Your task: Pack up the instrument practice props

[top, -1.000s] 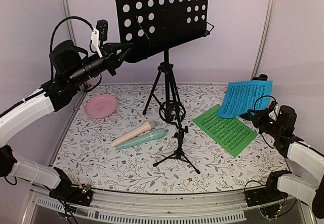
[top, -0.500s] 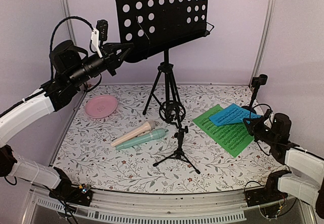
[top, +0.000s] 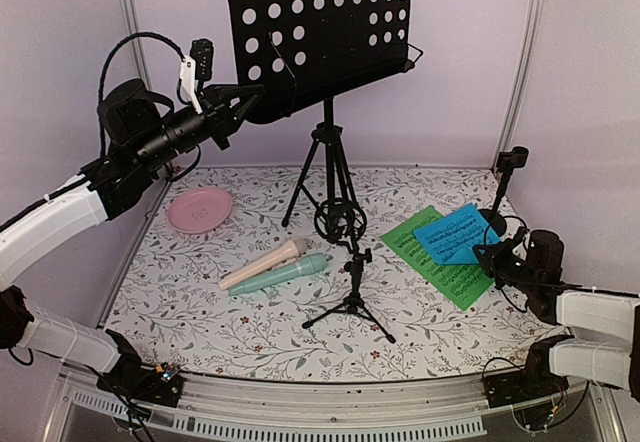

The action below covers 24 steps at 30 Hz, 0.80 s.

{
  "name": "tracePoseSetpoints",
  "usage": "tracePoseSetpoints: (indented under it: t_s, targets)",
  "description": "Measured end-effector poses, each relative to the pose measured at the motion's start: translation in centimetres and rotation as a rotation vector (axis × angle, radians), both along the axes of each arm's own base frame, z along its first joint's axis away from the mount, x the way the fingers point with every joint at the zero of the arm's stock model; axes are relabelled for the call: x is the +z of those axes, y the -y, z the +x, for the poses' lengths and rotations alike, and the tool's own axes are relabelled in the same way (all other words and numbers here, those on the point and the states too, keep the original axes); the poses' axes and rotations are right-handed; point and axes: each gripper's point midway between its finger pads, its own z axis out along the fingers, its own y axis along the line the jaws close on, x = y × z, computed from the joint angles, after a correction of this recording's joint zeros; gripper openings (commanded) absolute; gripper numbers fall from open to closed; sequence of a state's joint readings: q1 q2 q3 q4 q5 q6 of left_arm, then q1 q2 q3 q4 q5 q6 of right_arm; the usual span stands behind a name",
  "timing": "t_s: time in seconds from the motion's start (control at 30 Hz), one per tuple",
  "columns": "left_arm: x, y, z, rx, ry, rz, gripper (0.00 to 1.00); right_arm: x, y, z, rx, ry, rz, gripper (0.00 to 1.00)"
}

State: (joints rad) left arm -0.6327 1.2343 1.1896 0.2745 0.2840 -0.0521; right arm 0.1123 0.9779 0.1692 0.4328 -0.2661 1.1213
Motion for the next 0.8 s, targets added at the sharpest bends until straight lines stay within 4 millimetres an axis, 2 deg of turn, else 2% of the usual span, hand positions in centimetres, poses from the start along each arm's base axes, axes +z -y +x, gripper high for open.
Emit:
tracePoseSetpoints:
  t_s: [0.2,0.6,0.8]
  targets:
    - [0.0,0.0,0.0,0.0,0.0,0.0,0.0,-1.4,-1.4,0.0,0.043,-0.034,0.01,0.0]
    - [0.1,-0.1,-0.2,0.0,-0.002,0.001,0.0,-1.7,-3.8,-0.1,0.142,-0.025,0.011,0.0]
    - [0.1,-0.2,-0.2,0.001,-0.001,0.001,0.0,-3.3,-4.4,-0.3,0.185,-0.071,-0.009,0.0]
